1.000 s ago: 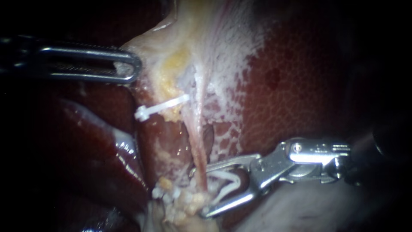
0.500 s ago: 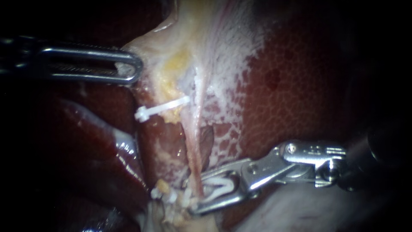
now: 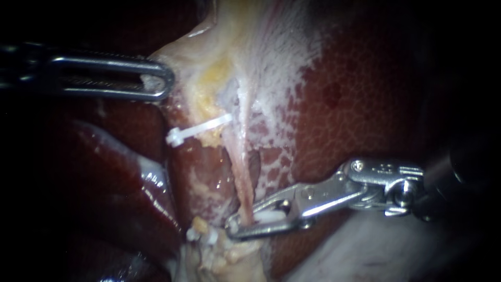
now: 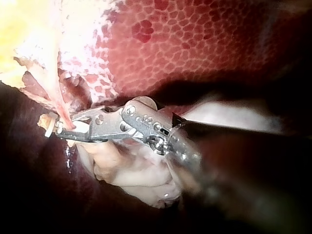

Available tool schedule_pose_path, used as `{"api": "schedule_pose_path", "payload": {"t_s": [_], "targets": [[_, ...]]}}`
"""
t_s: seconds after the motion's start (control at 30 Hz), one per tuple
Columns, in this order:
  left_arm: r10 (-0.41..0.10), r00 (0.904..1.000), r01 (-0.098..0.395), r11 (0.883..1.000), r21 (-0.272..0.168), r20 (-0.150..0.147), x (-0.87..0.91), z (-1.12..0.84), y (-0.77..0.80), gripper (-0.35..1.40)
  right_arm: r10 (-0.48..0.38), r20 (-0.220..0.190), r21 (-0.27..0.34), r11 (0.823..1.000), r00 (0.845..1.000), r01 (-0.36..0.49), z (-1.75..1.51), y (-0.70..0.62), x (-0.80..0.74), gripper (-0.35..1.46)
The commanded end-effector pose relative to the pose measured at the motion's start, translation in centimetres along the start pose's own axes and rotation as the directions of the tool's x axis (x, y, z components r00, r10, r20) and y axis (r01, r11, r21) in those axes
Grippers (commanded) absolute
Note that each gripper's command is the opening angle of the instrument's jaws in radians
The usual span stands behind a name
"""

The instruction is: Clipping first clip right tube

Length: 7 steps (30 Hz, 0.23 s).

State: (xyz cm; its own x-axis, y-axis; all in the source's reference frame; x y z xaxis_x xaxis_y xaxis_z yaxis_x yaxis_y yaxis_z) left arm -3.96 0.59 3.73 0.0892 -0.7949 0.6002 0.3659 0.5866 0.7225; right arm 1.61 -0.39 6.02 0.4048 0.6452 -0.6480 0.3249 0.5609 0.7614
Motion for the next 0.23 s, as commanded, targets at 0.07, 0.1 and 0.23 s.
{"api": "schedule_pose_path", "payload": {"t_s": [0.07, 0.1, 0.23], "targets": [[0.001, 1.0, -0.001, 1.0, 0.001, 0.0, 0.0, 0.0, 0.0, -0.35, 0.006, 0.0, 0.0, 1.0, 1.0, -0.006, 0.0, 0.0, 0.0, -0.35], [0.001, 1.0, -0.001, 1.0, 0.001, 0.0, 0.0, 0.0, 0.0, -0.35, 0.005, 0.0, 0.001, 1.0, 1.0, -0.005, 0.0, 0.0, -0.01, -0.35], [0.001, 1.0, -0.001, 1.0, 0.001, 0.0, 0.0, 0.0, 0.0, -0.35, 0.005, 0.001, 0.001, 1.0, 1.0, -0.005, 0.0, 0.0, -0.01, -0.35]]}}
